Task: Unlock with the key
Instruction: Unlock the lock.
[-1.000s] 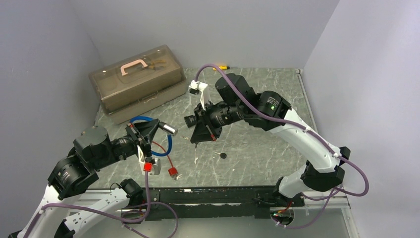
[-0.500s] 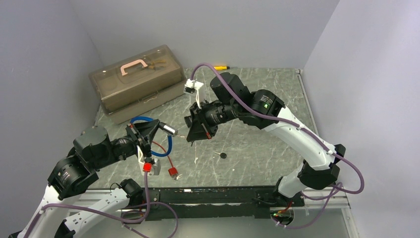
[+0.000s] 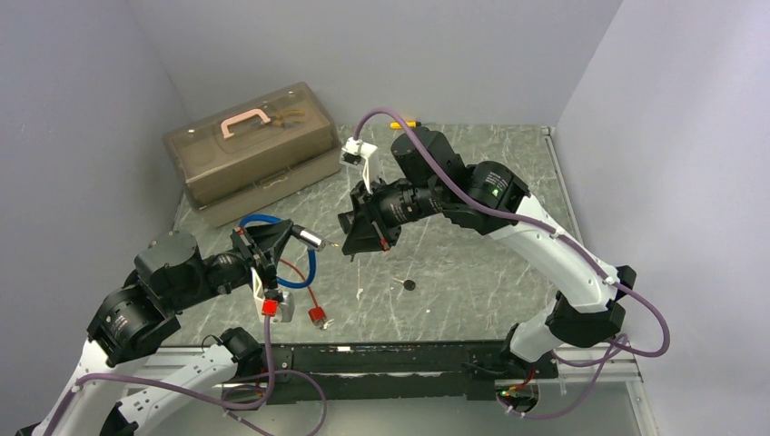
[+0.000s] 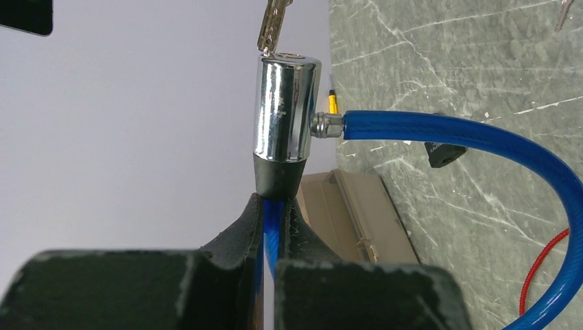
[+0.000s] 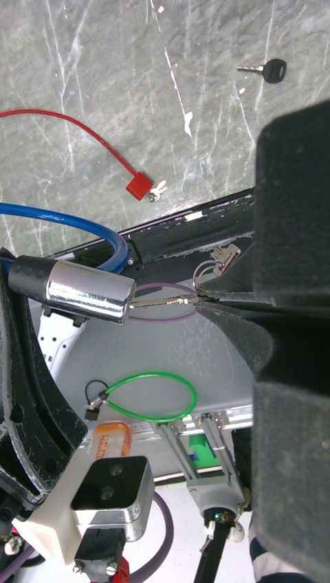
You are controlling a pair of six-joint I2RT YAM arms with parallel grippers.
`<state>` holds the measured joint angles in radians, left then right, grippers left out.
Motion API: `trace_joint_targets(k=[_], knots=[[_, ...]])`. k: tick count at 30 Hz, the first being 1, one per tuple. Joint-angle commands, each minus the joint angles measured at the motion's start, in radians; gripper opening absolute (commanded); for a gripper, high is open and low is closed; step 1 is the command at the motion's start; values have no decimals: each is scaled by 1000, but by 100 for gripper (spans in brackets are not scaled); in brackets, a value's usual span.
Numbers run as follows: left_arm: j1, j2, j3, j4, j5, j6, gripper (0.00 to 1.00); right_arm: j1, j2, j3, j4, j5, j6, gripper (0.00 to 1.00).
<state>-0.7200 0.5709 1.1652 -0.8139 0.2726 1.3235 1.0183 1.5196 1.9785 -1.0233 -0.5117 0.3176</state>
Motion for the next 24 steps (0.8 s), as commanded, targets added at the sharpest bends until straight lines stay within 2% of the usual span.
trace_joint_targets(k=[1,24], knots=[[2,-11,36,53,40,14,0,-12,6,37,10,-14,-10,0],[12,-5,44,60,44,13,0,-22,-41,-52,36,-62,5,0]])
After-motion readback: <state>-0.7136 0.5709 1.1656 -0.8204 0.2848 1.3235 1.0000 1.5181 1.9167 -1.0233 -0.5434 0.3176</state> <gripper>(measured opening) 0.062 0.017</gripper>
